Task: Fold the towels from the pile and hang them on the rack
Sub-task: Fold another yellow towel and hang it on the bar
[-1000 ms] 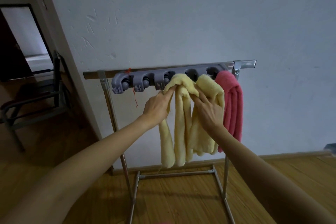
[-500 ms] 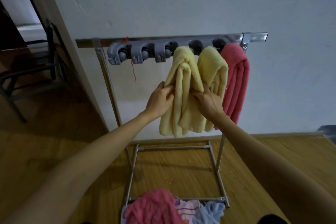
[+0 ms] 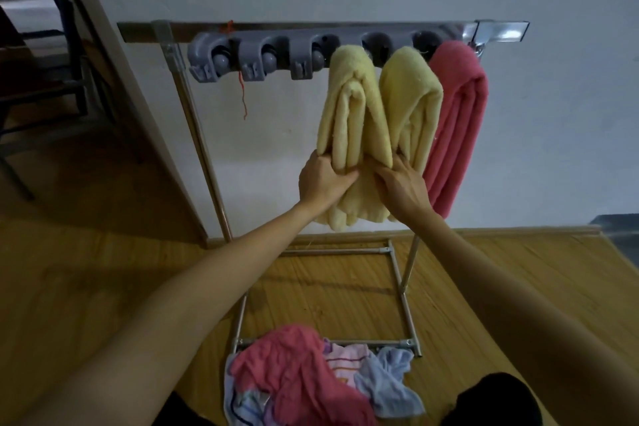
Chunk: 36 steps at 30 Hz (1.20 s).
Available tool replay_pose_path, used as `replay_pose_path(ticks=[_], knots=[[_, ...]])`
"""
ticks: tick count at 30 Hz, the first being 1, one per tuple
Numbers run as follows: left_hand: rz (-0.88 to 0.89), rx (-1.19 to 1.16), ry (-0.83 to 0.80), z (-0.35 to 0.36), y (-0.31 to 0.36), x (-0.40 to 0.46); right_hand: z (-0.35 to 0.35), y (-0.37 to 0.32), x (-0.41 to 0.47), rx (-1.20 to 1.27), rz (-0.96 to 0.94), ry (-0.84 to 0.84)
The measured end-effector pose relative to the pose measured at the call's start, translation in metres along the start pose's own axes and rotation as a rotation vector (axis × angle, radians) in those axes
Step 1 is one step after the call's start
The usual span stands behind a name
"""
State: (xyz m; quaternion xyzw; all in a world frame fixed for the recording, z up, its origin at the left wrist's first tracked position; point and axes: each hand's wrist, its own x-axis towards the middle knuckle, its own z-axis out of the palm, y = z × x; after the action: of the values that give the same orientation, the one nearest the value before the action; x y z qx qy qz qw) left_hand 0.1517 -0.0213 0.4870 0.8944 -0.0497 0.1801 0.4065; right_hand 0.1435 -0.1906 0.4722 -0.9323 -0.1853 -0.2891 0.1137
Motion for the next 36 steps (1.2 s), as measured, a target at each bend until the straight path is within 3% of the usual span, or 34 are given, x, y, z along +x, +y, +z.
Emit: replay_pose_path(ticks=[4,8,11,19,26,36], knots=[[0.015,-0.021,0.022,-0.003,-0.006,0.002,0.005,-0.011,-0.005,0.089,0.066,0.001],[0.004,-0.009,0.067,-0.025,-0.029,0.009,0.017,-0.04,-0.008,0.226,0.246,0.03],[0.032,-0.012,0.051,-0.047,-0.041,0.017,0.028,-0.063,-0.008,0.233,0.194,0.076],[0.103,0.083,0.052,-0.08,-0.054,0.031,0.035,-0.094,0.013,0.209,0.174,-0.029],[0.125,0.28,0.213,-0.067,-0.044,0.021,0.029,-0.06,0.013,0.042,0.495,-0.095],[0.048,0.312,0.295,-0.035,-0.028,0.014,0.031,-0.032,-0.001,-0.145,0.231,-0.219]])
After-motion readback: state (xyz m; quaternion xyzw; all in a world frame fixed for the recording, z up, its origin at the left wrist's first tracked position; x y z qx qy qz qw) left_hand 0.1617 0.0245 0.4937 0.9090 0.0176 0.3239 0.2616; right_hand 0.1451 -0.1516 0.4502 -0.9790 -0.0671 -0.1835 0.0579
